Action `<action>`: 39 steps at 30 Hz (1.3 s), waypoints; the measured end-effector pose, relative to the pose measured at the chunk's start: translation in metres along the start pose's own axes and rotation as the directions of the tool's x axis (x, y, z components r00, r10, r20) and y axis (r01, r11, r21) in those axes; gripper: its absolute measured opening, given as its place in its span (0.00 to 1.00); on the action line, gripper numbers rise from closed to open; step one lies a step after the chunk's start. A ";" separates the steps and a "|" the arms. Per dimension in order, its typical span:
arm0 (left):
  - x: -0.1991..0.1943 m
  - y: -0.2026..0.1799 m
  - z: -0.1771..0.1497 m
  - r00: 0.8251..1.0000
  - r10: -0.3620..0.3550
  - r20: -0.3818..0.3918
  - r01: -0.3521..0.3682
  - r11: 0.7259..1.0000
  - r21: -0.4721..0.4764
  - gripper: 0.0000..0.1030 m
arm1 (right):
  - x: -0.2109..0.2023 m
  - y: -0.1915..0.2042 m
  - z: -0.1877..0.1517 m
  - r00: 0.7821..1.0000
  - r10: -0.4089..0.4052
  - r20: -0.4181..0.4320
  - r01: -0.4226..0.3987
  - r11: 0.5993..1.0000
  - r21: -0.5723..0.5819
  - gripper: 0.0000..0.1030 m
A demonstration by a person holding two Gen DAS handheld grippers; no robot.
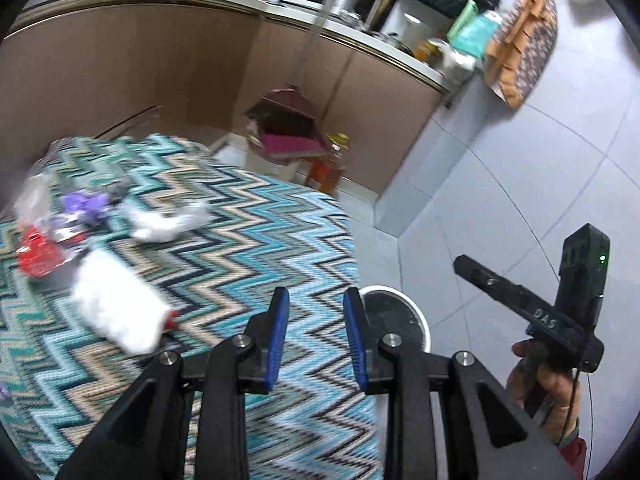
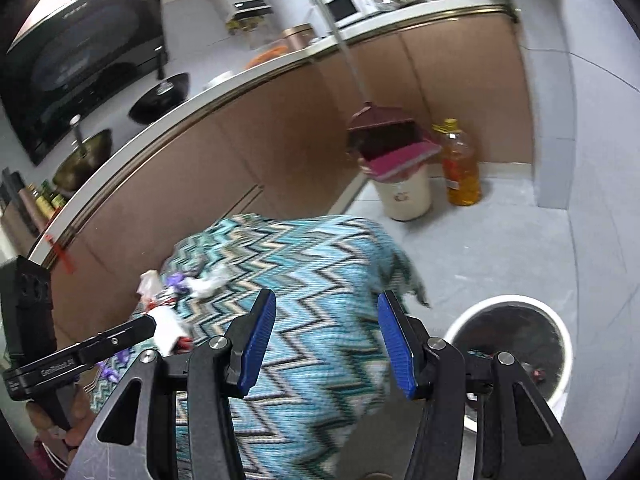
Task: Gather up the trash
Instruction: 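Move both open tools back toward the cloth, then grasp the purple ribbon with the left tool while the right tool grasps the clear plastic bag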
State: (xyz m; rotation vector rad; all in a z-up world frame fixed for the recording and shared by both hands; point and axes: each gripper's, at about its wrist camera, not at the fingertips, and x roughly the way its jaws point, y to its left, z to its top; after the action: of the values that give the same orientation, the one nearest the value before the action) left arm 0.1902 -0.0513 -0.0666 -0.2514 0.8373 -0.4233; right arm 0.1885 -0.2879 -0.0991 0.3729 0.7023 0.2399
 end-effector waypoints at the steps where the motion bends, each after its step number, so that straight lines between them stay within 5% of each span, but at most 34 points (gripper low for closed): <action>1: -0.005 0.008 -0.001 1.000 0.007 0.005 -0.007 1.000 -0.010 0.26 | 0.002 0.009 0.001 1.000 0.011 -0.003 -0.011 1.000 -0.012 0.52; 12: -0.074 0.106 -0.015 0.985 0.143 0.096 -0.129 0.982 -0.136 0.26 | 0.026 0.107 0.003 0.990 0.135 -0.049 -0.141 0.980 -0.137 0.52; 20: -0.113 0.184 -0.032 0.956 0.273 0.108 -0.238 0.936 -0.259 0.26 | 0.059 0.164 -0.003 0.978 0.175 -0.115 -0.196 0.958 -0.207 0.52; 22: -0.118 0.201 -0.035 0.944 0.314 0.101 -0.275 0.918 -0.286 0.33 | 0.072 0.174 -0.005 0.974 0.179 -0.138 -0.206 0.954 -0.219 0.52; 30: -0.107 0.259 -0.042 0.893 0.448 0.032 -0.412 0.845 -0.341 0.40 | 0.143 0.211 -0.014 0.958 0.165 -0.233 -0.227 0.935 -0.273 0.52; 39: -0.074 0.301 -0.037 0.867 0.495 -0.048 -0.475 0.794 -0.379 0.40 | 0.233 0.227 -0.007 0.943 0.069 -0.326 -0.194 0.908 -0.370 0.52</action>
State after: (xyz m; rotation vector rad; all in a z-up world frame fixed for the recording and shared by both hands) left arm 0.1973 0.2482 -0.1556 -0.3908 0.8917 0.2393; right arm 0.3358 -0.0017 -0.1456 -0.0120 0.9123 0.5712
